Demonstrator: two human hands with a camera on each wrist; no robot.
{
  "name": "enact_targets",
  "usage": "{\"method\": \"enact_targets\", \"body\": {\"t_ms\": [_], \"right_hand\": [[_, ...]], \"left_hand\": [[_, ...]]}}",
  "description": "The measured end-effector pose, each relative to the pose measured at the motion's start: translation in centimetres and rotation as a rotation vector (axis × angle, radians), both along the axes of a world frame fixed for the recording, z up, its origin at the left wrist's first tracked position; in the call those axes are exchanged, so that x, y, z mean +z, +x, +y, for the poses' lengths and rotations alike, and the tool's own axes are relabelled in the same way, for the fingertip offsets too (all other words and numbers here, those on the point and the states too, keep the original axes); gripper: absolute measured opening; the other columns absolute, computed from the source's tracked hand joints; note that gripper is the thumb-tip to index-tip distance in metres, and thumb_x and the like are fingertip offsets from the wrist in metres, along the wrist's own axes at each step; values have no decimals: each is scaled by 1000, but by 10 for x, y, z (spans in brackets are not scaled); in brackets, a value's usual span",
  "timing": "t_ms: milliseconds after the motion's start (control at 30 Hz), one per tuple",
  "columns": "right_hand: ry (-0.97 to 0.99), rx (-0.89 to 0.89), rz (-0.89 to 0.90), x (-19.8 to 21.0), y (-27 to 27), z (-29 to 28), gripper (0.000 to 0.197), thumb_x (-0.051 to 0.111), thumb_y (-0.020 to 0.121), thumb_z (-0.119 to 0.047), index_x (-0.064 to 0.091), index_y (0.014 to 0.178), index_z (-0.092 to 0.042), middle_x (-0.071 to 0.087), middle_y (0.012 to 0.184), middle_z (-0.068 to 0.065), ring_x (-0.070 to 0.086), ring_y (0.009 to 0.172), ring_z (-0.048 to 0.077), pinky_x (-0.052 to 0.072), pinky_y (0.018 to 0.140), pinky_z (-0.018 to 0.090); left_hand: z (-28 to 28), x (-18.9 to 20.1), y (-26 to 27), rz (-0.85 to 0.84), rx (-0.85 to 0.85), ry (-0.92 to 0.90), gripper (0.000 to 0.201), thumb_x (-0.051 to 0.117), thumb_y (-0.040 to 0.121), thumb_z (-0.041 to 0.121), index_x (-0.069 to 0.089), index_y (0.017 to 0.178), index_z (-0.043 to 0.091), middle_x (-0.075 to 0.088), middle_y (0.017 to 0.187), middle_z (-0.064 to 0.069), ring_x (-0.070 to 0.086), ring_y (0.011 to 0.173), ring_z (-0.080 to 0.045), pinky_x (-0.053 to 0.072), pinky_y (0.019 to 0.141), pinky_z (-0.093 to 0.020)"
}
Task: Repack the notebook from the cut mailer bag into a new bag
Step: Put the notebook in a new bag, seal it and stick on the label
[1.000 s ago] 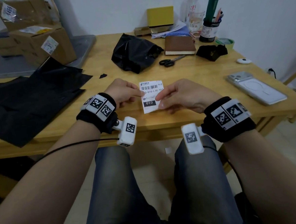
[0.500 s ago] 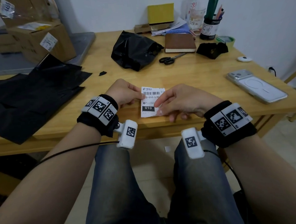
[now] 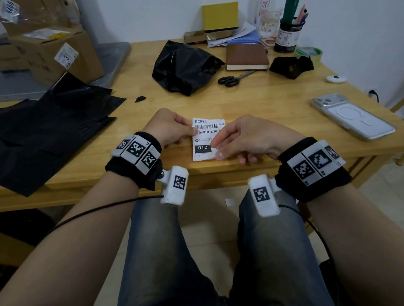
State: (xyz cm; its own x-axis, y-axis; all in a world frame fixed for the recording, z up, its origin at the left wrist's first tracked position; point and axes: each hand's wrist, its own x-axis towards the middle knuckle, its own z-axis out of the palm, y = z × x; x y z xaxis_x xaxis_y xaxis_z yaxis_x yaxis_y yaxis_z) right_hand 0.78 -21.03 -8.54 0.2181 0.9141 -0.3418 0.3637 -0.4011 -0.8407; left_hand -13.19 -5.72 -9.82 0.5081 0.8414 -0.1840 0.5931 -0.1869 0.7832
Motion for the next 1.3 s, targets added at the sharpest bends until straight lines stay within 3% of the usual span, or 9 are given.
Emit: {"method": "enact_targets", "body": {"t_ms": [433,567,700,900,1033,1100,1167,1233,1300], "right_hand": [[-28,26,21,0,2,-1,28,85,79,-13,74,105,-14,77,99,15,52,47,12,44,40,20],[-6,-47,54,0,3,0,19,73,93,-26,73,106,-12,80,94,8,52,46,13,44,39,21],[-13,-119,74,-1,2,0,23,64,100,-28,70,110,-8,80,92,8,49,44,14,41,36,20],[-5,-139,79,-1,2,0,27,57,103,-29,69,110,-5,80,91,9,47,42,14,40,35,19],[54,-182,127,1,3,0,28,56,104,-28,69,109,-3,79,89,14,51,44,18,43,39,22],[147,-245,227,4,4,0,29,56,104,-29,68,107,-3,78,88,16,58,49,21,50,43,25],[199,-275,355,8,5,1,32,54,105,-31,67,107,-2,78,91,19,69,60,27,60,53,30],[177,-256,422,9,4,5,35,52,106,-32,66,111,1,77,96,23,76,74,34,65,67,37],[129,-232,403,5,3,11,36,51,107,-29,64,116,3,76,100,25,77,82,36,65,72,39]], "left_hand": [[1,-2,-3,-20,-3,4,24,84,77,26,72,92,12,67,65,0,52,45,-6,36,43,-21],[1,-3,-4,-20,-7,5,27,83,77,28,74,94,10,71,73,-4,54,48,-6,38,47,-22],[-2,-1,-6,-29,-3,4,24,82,79,26,74,95,10,68,67,-1,49,33,2,37,44,-20],[-4,1,-12,-82,34,-36,26,82,78,20,69,100,13,72,76,0,62,52,-3,41,44,-20],[-5,5,-19,-177,66,-33,26,79,82,24,65,100,12,65,74,-1,55,52,-9,44,45,-22],[-10,14,-23,-272,46,-119,21,72,89,29,66,98,11,66,79,-3,56,54,-11,46,49,-22],[-20,26,-25,-316,-63,-323,24,64,95,33,66,99,9,72,84,-5,63,58,-14,52,53,-24],[-29,32,-23,-257,-178,-482,29,57,98,34,67,105,7,76,92,-12,72,70,-19,60,64,-28],[-31,31,-17,-216,-228,-557,31,52,101,30,64,113,4,75,99,-18,75,85,-27,62,76,-34]]}}
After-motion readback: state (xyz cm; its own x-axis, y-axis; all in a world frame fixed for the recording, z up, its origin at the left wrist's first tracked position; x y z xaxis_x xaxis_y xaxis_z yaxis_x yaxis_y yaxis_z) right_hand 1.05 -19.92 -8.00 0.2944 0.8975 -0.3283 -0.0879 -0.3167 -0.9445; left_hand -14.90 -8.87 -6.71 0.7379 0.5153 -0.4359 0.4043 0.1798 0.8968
